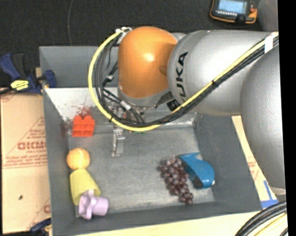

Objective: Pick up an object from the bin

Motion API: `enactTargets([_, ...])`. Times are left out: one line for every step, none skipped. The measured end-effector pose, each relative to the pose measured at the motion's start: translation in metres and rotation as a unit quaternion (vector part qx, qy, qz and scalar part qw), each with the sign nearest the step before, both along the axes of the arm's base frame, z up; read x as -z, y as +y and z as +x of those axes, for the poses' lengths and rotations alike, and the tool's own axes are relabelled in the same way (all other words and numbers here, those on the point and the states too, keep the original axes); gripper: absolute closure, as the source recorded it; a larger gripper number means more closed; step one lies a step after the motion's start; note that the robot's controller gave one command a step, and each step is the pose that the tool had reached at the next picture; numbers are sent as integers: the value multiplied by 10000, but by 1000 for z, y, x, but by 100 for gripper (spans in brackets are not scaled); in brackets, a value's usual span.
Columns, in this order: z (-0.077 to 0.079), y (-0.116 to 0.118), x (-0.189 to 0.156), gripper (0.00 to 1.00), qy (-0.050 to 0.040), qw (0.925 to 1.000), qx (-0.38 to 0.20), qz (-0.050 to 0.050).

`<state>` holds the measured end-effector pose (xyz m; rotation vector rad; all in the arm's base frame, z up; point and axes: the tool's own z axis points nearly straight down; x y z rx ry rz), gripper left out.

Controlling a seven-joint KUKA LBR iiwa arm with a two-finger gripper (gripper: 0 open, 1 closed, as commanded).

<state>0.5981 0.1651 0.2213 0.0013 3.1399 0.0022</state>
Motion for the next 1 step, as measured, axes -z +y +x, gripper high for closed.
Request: enactTargets([3,61,71,0,18,9963,865,7])
